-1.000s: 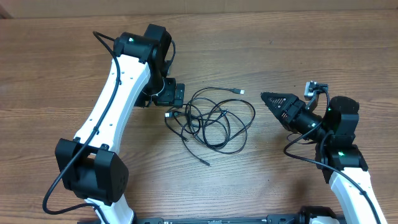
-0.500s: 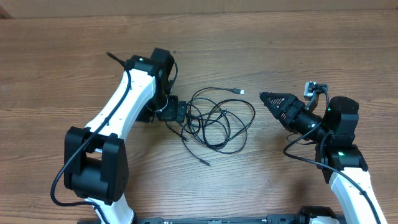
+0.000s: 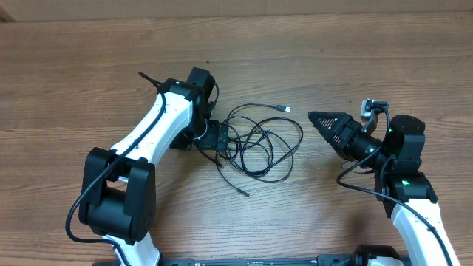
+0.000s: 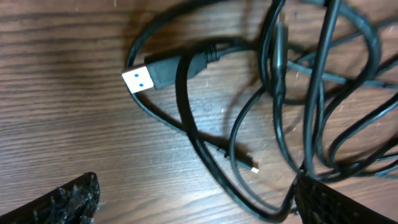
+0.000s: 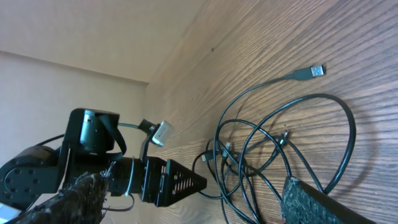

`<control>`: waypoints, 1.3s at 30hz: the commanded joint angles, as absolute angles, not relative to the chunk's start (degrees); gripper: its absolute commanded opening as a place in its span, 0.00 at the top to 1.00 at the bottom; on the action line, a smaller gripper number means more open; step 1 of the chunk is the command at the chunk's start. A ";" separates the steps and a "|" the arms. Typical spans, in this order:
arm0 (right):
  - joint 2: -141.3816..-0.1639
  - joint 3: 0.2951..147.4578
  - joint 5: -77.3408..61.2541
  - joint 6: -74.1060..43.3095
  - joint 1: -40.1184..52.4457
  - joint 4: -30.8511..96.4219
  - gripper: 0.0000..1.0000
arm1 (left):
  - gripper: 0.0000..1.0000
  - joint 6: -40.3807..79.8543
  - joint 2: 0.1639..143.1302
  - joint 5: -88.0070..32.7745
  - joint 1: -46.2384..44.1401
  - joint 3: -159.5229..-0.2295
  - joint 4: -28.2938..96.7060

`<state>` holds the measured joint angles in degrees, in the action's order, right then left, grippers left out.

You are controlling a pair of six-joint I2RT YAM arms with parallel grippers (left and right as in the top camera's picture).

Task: Untangle cables
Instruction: 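Lower the left gripper onto the left edge of the cable pile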

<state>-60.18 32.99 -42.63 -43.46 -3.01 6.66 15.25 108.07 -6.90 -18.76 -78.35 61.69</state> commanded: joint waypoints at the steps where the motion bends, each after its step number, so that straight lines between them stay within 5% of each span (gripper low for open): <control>1: -60.20 33.82 -41.98 -42.98 -3.22 6.66 0.12 | 0.00 18.90 108.55 -7.49 -18.90 -77.97 60.80; 8: -60.20 33.82 -41.98 -42.98 -3.22 6.68 0.12 | 0.01 20.05 108.55 -7.53 -18.92 -77.97 59.09; 12: -60.20 33.82 -41.63 -42.98 -3.22 6.66 0.12 | 0.12 26.74 108.55 -6.39 -19.57 -77.95 59.99; 23: -60.20 33.82 -40.49 -42.96 -3.22 6.81 0.11 | 0.14 35.22 108.66 -0.91 -23.77 -77.32 58.78; 32: -60.20 33.82 -40.51 -42.96 -3.22 7.20 0.11 | 0.54 39.22 108.66 2.31 -25.93 -73.45 55.13; 36: -60.20 33.82 -40.49 -42.96 -3.22 7.22 0.11 | 0.82 42.15 108.66 2.31 -25.96 -70.85 54.39; 37: -60.20 33.82 -40.49 -42.96 -3.22 7.22 0.11 | 0.96 42.30 108.66 2.31 -25.93 -70.41 54.08; 39: -60.20 33.82 -40.49 -42.98 -3.22 7.22 0.11 | 0.96 42.22 108.66 2.24 -25.93 -70.13 53.98</control>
